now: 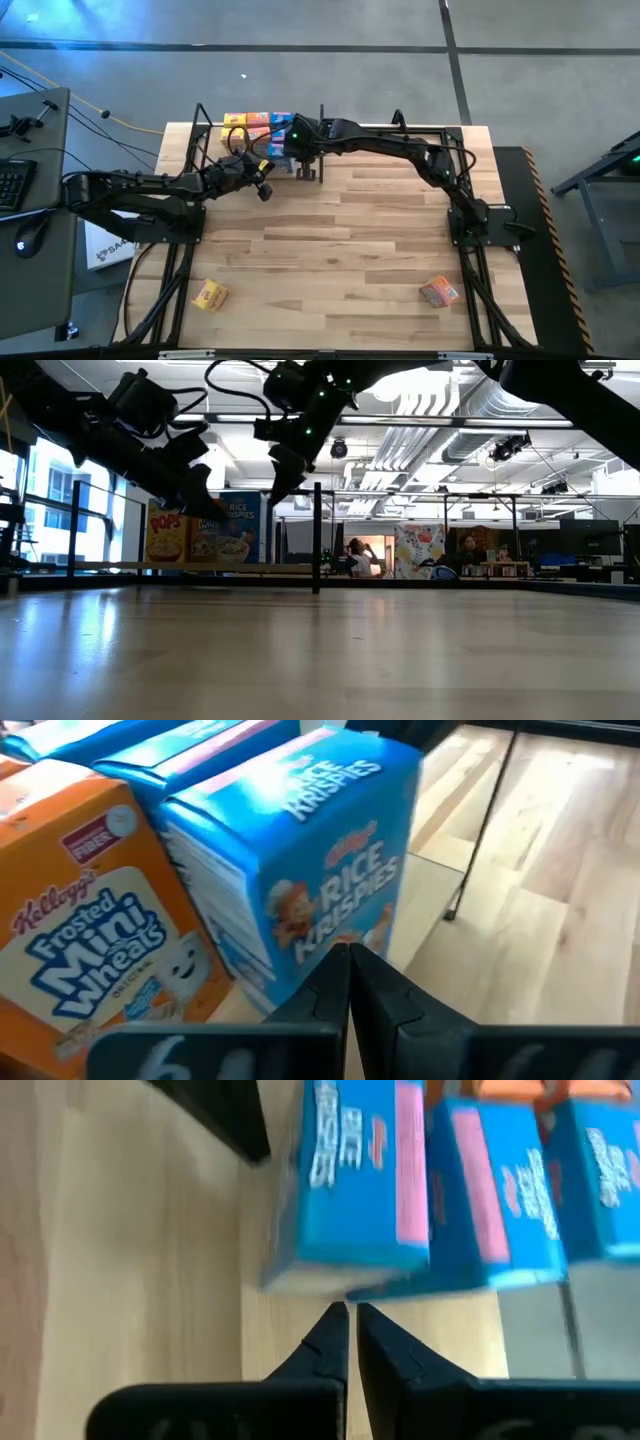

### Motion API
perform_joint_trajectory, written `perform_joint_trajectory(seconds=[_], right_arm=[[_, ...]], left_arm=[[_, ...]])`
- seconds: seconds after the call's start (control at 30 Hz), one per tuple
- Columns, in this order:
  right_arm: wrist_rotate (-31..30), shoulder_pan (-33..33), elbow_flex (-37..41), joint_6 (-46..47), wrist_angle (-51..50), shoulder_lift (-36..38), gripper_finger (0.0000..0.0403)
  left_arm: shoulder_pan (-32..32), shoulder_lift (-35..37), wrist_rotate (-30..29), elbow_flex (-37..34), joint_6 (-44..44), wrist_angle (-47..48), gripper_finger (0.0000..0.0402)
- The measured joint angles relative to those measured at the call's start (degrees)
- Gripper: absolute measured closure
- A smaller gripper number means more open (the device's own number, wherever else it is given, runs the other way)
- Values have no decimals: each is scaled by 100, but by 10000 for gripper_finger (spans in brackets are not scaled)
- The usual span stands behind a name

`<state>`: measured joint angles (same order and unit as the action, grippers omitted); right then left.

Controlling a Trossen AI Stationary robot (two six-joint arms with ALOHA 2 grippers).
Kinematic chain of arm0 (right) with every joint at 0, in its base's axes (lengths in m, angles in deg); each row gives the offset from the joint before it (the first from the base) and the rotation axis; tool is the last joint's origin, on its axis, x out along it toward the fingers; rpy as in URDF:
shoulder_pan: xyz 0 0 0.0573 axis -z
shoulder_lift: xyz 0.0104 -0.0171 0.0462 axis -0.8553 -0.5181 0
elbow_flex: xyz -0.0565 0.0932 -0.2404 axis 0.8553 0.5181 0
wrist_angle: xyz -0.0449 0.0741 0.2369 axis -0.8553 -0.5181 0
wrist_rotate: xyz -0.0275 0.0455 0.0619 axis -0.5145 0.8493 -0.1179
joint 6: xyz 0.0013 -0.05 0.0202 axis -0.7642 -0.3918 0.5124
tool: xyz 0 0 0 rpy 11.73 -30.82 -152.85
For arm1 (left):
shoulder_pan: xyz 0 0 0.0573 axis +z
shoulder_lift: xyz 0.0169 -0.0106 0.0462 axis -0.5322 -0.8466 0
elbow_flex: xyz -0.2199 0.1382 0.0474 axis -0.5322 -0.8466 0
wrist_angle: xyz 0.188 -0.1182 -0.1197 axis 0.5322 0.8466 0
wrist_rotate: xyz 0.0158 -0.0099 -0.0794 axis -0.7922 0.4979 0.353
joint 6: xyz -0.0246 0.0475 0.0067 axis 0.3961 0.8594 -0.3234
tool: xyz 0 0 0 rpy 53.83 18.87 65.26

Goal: Stack cereal on shelf
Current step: Put the blue cereal box on the shelf aligned with the other blue cereal boxes

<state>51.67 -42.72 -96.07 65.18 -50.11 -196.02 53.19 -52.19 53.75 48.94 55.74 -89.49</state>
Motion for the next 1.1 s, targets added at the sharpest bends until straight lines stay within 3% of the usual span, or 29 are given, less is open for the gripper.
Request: perform_joint_trajectory(seconds=[0.13, 0.3, 0.4, 0.8, 0.93, 1.1], right_arm=[[-278, -9, -228, -18, -527, 63, 402], [-129, -15, -375, 116, -962, 67, 402], [-9, -31, -361, 165, -1071, 67, 402], [782, -365, -174, 706, -148, 65, 402], [718, -532, -173, 933, 212, 59, 402], [142, -613, -174, 1229, 773, -147, 402]], left_arm=[[0, 0, 17, 0, 2, -2, 401], [-96, 7, -784, 0, 257, 55, 401], [-77, -13, -849, 0, 301, 46, 401], [33, -414, -783, 0, 260, 29, 401], [50, -248, -873, -2, 240, 21, 401], [110, -45, -865, -2, 252, 36, 401]])
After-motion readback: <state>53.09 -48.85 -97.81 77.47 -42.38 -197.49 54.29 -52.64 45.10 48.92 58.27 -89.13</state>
